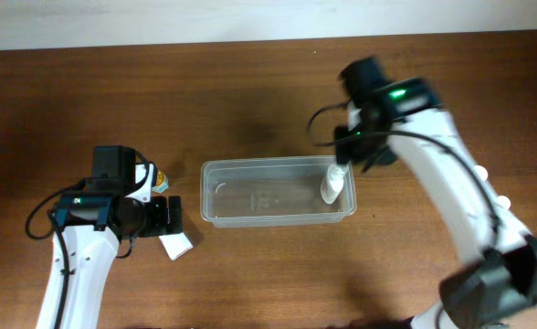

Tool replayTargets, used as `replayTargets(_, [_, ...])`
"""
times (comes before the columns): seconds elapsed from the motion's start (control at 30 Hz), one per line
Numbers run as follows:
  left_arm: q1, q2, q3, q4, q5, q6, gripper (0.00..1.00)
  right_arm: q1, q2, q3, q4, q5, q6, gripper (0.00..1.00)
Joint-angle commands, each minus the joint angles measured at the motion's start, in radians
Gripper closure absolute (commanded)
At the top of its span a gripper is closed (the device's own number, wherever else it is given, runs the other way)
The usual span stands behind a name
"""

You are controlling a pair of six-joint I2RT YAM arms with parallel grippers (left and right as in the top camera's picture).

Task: Pack container
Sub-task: 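Carry the white spray bottle into the container's right end and release, then grasp the orange Redoxon tube with the right gripper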

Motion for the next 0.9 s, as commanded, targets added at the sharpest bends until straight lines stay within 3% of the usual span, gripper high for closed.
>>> replayTargets(0.0, [0.004, 0.002, 0.017, 0.002, 0.011, -0.010, 0.01, -0.149, -0.115, 0.156, -0.044, 0.080, -0.004, 0.34])
replayTargets(0.1, [0.004, 0.002, 0.017, 0.003, 0.011, -0.010, 0.01, -0.315, -0.125, 0.204, -0.072, 0.075, -0.005, 0.25])
replayTargets(0.27, [0.004, 0.002, 0.017, 0.003, 0.011, -0.010, 0.01, -0.567, -0.067, 0.181, -0.112, 0.051, -0.040, 0.21])
replayTargets(0.37, [0.004, 0.002, 0.017, 0.003, 0.011, -0.010, 0.01, -0.644, -0.016, 0.150, -0.114, 0.023, -0.066, 0.20])
replayTargets(0.77, [0.004, 0.002, 0.017, 0.003, 0.011, -0.010, 0.01, -0.696, 0.197, 0.035, -0.099, 0.004, -0.118, 0.20])
replayTargets(0.87, [0.004, 0.002, 0.017, 0.003, 0.011, -0.010, 0.00, -0.697, 0.239, 0.034, -0.099, 0.004, -0.118, 0.24])
